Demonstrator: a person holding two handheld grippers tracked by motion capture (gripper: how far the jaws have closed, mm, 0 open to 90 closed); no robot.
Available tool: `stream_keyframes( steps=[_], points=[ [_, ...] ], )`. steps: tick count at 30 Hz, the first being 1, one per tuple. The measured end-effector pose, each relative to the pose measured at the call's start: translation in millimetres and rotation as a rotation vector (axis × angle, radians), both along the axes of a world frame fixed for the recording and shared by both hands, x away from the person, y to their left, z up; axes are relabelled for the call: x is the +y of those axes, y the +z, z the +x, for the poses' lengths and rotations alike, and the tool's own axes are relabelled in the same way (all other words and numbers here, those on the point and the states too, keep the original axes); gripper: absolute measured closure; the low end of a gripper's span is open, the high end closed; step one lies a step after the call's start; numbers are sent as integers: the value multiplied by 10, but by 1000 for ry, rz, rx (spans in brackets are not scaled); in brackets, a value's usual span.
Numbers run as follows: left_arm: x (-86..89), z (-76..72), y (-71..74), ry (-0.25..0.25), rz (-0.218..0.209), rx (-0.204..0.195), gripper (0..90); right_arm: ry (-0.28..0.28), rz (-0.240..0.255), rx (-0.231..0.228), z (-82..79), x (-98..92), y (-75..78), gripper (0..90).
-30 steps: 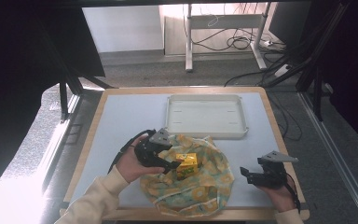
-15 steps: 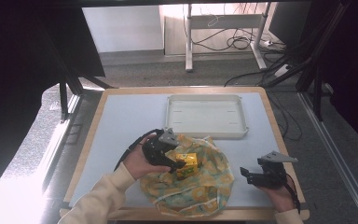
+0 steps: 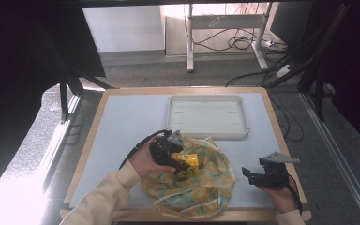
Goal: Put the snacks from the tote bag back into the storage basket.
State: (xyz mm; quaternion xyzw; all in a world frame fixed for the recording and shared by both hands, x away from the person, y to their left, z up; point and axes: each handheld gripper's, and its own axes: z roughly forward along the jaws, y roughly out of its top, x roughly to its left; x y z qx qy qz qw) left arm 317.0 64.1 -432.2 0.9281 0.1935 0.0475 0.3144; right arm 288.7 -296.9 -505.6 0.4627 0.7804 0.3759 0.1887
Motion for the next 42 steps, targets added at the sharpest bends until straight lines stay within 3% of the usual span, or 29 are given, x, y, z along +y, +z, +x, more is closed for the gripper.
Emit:
stream_keyframes(
  steps=[7,14,34,42],
  points=[
    [-78,-1,-58,-34,25,12,345,-7,8,1,4,-7,0,183],
    [-159,26,-108,-46,86,4,430,-26,18,8,10,-15,-4,182],
    [-173,69,-104,-130,106,18,511,-36,30,17,22,-20,-8,183],
    [-160,106,-103,-145,83,26,514,-36,30,11,18,-16,-1,183]
  ],
)
